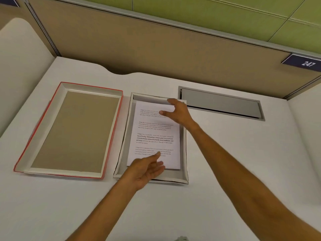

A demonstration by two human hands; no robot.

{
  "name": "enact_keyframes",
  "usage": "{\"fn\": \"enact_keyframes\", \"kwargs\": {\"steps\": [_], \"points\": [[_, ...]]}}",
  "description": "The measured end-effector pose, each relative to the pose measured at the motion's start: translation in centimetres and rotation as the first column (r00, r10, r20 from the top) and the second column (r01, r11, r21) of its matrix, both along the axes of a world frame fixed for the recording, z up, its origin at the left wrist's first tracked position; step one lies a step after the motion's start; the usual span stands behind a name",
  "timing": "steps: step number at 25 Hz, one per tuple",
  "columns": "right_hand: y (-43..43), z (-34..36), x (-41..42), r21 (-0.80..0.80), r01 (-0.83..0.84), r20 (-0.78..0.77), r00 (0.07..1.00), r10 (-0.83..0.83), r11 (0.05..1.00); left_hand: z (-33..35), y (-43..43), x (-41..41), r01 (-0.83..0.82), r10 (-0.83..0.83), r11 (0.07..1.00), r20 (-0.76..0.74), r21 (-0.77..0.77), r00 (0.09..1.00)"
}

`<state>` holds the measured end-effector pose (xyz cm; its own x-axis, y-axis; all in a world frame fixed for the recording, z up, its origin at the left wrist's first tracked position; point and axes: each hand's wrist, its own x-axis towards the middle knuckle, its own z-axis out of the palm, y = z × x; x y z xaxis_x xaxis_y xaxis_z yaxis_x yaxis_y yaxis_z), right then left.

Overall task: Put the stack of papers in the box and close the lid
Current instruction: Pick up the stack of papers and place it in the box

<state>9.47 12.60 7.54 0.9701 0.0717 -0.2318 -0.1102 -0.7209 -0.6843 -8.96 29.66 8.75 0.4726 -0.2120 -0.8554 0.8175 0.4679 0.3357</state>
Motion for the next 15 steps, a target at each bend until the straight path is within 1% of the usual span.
{"fn": "enact_keyframes", "kwargs": {"steps": [1, 2, 3, 6, 10, 15], "points": [[-0.1, 0.0, 1.1, -0.051, -0.069, -0.021, 0.997, 0.068, 0.996, -0.6, 0.0, -0.5, -0.066, 0.061, 0.996, -0.092, -0.060, 0.994], [0.0, -0.2, 2.0, -0.094, -0.127, -0.045, 0.991, 0.124, 0.987, -1.1, 0.0, -0.7, -0.123, 0.111, 0.989, -0.141, -0.081, 0.984], [0.0, -0.5, 2.7, -0.128, -0.171, -0.069, 0.984, 0.164, 0.977, -1.6, 0.1, -0.7, -0.149, 0.136, 0.986, -0.159, -0.076, 0.978], [0.4, -1.3, 4.5, -0.185, -0.246, -0.109, 0.967, 0.229, 0.951, -2.3, 0.0, 0.0, -0.129, 0.117, 0.990, -0.186, -0.049, 0.976], [1.0, -2.2, 5.6, -0.185, -0.337, -0.138, 0.939, 0.315, 0.923, -3.6, -0.2, 0.6, -0.151, 0.134, 0.987, -0.230, -0.059, 0.964], [1.4, -3.0, 6.6, -0.162, -0.350, -0.161, 0.932, 0.325, 0.923, -4.6, -0.2, 0.7, -0.125, 0.115, 0.992, -0.217, -0.033, 0.969]]}}
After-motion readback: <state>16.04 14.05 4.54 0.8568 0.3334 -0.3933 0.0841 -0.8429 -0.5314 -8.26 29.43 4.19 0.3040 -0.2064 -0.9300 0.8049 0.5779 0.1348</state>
